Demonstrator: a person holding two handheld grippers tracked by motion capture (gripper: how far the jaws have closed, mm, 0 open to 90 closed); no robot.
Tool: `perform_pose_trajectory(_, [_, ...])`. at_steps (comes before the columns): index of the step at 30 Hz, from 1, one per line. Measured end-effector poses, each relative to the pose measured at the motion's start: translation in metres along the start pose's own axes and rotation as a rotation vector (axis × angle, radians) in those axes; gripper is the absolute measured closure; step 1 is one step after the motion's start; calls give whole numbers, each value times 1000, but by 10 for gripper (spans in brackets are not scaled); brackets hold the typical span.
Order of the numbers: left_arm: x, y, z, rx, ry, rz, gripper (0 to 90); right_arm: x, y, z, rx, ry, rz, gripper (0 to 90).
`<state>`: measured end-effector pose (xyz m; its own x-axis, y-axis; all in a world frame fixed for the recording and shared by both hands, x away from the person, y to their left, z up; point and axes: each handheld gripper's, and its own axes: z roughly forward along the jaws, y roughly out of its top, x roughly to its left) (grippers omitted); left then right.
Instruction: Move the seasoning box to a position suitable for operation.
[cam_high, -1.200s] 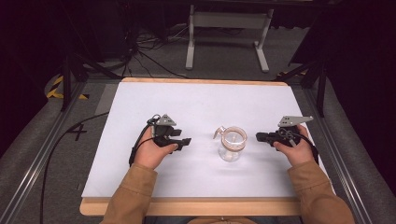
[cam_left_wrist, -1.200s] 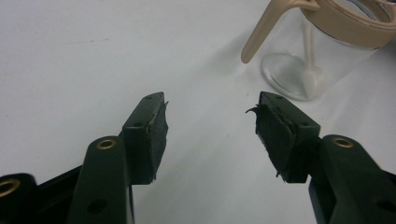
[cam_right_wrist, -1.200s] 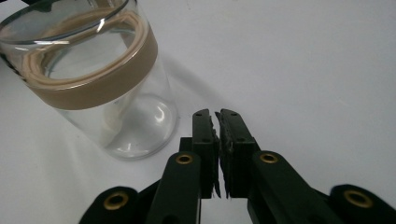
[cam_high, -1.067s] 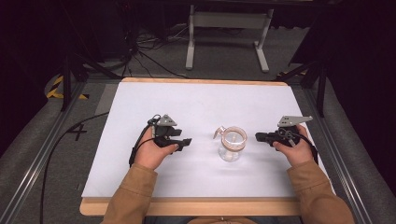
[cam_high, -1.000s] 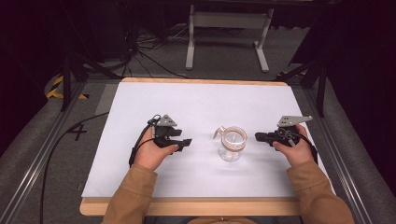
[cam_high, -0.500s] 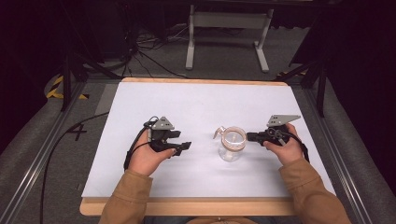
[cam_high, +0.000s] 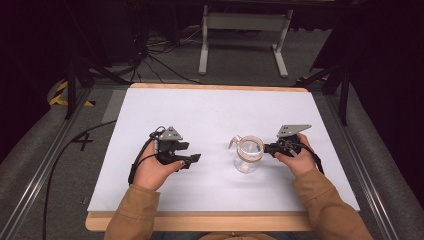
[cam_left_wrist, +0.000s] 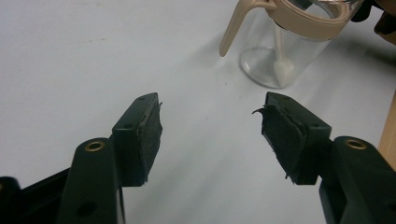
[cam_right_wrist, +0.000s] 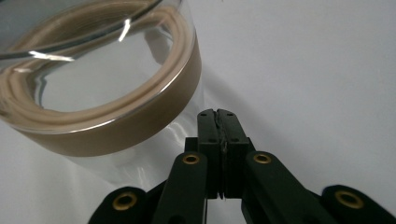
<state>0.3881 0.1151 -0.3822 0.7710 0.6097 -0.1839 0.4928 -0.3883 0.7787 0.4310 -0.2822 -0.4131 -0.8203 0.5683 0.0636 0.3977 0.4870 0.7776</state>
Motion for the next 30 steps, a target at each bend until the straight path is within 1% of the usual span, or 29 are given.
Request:
perform_pose_trajectory(1, [0,0,0,2,-2,0,384,0,0,0,-1,-1,0,900])
perform_pose_trajectory(2, [0,0,1,1,-6,-12,388,1,0,0,0,-1,-1,900])
perform_pose_trajectory(3, [0,1,1,1,-3,-3,391,2,0,-1,1,0,-3,900])
perform_pose_trajectory(6, [1,3,2,-2,-3,-2,391,5,-1,-1,6,10,2,900])
perform_pose_trajectory(7, [1,3,2,-2,-3,-2,391,7,-2,-1,18,17,-3,900])
perform_pose_trajectory(8, [2,4,3,-4,-6,5,391,7,-2,-1,18,17,-3,900])
perform_pose_trajectory(13, [1,11,6,-8,-18,6,390,20,-5,4,58,18,-32,900])
perform_pose_trajectory(14, [1,12,7,-10,-22,9,390,23,-6,5,65,21,-37,900])
perform_pose_trajectory(15, [3,14,8,-9,-17,28,391,26,-6,6,71,23,-41,900])
perform_pose_trajectory(16, [1,15,9,-14,-24,16,392,28,-7,6,75,29,-48,900])
perform_pose_trajectory(17, [1,16,11,-18,-30,14,392,31,-7,7,80,31,-53,900])
perform_pose_trajectory(19, [0,18,12,-11,-37,17,393,37,-7,8,94,33,-73,900])
perform_pose_trajectory(20, [1,19,13,-18,-38,32,404,40,-7,8,98,37,-80,900])
perform_pose_trajectory(21, [0,19,13,-8,-41,23,408,42,-7,8,99,40,-83,900])
perform_pose_trajectory(22, [0,19,13,-2,-44,25,409,44,-7,9,103,46,-89,900])
perform_pose_trajectory(23, [1,20,14,-7,-48,28,412,46,-7,9,107,53,-92,900])
perform_pose_trajectory(26, [1,20,15,-13,-48,24,424,50,-6,11,115,63,-104,900])
perform_pose_trajectory(28, [2,19,14,-14,-47,31,426,54,-5,12,125,74,-112,900])
perform_pose_trajectory(29, [3,19,14,-14,-42,18,431,56,-5,13,129,79,-114,900])
perform_pose_trajectory(30, [4,19,13,-17,-39,20,436,58,-4,14,132,88,-118,900])
